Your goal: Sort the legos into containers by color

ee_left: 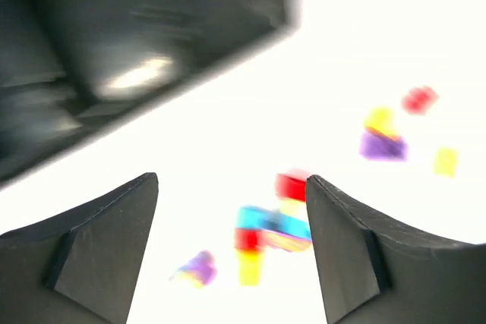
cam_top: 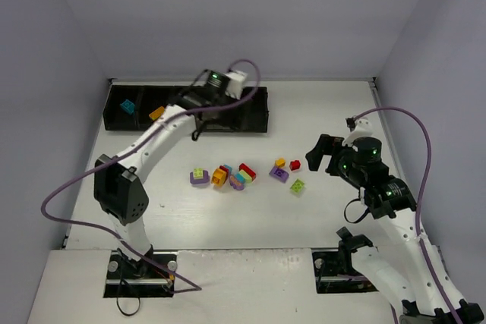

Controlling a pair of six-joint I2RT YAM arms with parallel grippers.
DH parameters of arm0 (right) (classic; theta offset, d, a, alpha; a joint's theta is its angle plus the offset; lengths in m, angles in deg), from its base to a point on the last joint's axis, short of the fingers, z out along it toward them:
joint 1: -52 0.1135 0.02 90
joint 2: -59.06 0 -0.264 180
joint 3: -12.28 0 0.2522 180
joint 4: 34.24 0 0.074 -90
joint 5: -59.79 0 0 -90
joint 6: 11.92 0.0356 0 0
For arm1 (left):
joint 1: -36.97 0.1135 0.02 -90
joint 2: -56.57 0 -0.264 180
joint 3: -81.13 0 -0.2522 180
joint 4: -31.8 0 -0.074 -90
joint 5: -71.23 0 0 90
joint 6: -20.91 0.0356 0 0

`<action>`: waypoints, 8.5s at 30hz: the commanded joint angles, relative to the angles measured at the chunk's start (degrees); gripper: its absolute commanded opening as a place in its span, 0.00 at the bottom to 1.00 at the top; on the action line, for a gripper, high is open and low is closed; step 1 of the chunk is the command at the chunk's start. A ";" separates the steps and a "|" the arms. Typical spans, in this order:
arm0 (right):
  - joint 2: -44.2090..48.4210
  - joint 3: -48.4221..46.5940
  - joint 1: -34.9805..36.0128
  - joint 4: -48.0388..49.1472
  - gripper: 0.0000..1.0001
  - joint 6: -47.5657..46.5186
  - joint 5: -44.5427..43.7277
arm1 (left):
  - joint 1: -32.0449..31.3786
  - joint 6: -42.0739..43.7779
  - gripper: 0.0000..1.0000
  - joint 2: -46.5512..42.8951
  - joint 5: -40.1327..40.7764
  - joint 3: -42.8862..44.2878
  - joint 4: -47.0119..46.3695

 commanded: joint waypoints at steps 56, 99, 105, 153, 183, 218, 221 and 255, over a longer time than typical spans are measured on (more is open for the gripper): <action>14.35 -0.75 0.23 1.08 1.00 6.68 2.39 | -24.39 9.81 0.25 18.75 -10.93 -7.99 -9.63; 10.48 -2.85 0.31 1.26 1.00 4.57 2.31 | 13.85 -1.97 0.61 16.66 2.18 18.12 3.21; 11.54 -3.03 0.31 1.17 1.00 5.37 -0.42 | 2.26 -4.87 0.64 3.29 -1.70 3.53 -1.37; 16.99 -3.73 0.31 1.08 1.00 2.73 -3.76 | -16.34 -9.73 0.00 5.83 18.25 -3.53 -10.51; 12.50 -2.68 0.23 2.05 1.00 1.67 -2.35 | -5.83 3.02 0.59 12.69 -3.01 8.97 -7.79; 16.46 -1.80 0.31 1.52 1.00 2.73 1.95 | -21.32 16.13 0.50 32.37 -9.35 16.79 -6.11; 16.55 -1.54 0.31 1.52 1.00 2.73 2.04 | -21.32 16.04 0.40 31.14 -8.91 15.21 -7.87; 2.67 -2.59 0.31 3.01 1.00 0.36 1.16 | 26.40 -2.95 0.13 3.26 5.51 -1.51 -7.88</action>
